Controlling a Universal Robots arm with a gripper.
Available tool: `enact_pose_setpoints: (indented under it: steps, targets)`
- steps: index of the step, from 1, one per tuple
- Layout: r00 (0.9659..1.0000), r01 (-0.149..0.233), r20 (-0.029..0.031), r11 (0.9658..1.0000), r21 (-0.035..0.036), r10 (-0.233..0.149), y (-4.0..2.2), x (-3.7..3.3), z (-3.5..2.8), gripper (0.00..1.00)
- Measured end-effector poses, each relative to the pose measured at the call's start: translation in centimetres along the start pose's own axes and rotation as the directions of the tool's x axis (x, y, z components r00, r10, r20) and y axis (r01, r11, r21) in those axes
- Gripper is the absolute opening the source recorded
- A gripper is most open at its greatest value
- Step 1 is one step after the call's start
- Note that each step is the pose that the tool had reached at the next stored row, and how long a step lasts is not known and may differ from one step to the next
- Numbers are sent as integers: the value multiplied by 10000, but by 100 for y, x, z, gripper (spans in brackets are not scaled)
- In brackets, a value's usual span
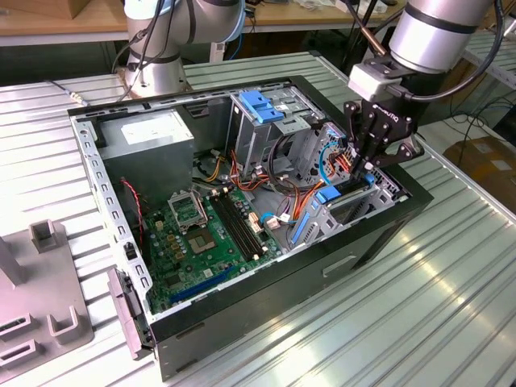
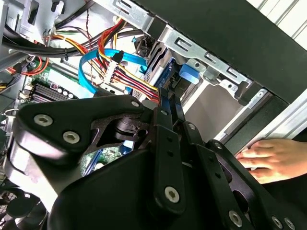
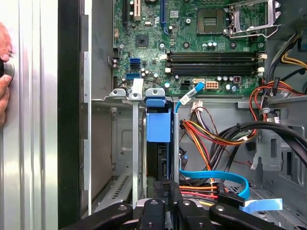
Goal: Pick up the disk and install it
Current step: 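Insert the first disk wire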
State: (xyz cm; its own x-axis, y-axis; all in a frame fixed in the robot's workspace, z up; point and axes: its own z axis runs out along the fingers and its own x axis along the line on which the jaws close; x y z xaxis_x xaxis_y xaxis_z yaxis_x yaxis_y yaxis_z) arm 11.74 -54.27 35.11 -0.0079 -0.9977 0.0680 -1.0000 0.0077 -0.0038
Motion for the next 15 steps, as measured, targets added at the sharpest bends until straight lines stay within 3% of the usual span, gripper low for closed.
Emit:
enact_pose_setpoints:
  steps: [15]
  targets:
    - [10000,-89,-1,10000,-6,89,-29,-2,31,16]
